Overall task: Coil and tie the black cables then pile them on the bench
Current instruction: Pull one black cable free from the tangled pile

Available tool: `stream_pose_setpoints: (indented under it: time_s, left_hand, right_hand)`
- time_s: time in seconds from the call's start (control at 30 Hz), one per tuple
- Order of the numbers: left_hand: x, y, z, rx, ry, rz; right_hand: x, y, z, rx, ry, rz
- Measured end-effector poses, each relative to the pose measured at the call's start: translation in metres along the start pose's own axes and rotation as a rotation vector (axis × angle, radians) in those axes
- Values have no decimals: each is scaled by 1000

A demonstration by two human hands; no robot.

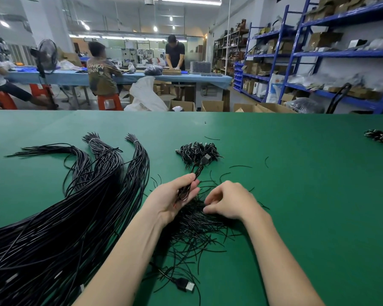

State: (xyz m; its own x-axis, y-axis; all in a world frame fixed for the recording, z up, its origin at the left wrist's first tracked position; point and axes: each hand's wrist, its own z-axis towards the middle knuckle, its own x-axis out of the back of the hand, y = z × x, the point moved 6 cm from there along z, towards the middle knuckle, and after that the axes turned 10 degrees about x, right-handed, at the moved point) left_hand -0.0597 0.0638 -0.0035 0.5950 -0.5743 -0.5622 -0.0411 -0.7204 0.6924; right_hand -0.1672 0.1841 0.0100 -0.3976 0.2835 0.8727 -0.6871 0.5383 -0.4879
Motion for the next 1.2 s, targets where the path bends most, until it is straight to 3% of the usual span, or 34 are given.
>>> stream_pose_setpoints:
  time_s: [0.2,0.57,0.73,0.9,1.07,1.2]
  left_hand:
    - [5,2,2,-23,20,-41]
    - [8,3,0,-36,47,-81]
    - [8,3,1,-59,56,-70]
    - [11,5,3,-76,59,-53]
    - [9,5,2,-82,59,-54]
    - [9,5,1,-92,60,-60]
  right_hand:
    - [2,-7,2,2,82,-101]
    - [14,12,0,33,179,480]
    - [1,10,0,44,-6,190]
    - [9,6,0,25,98,-4]
    - [15,8,1,54,165,27]
    - [14,9,3,78,218,223]
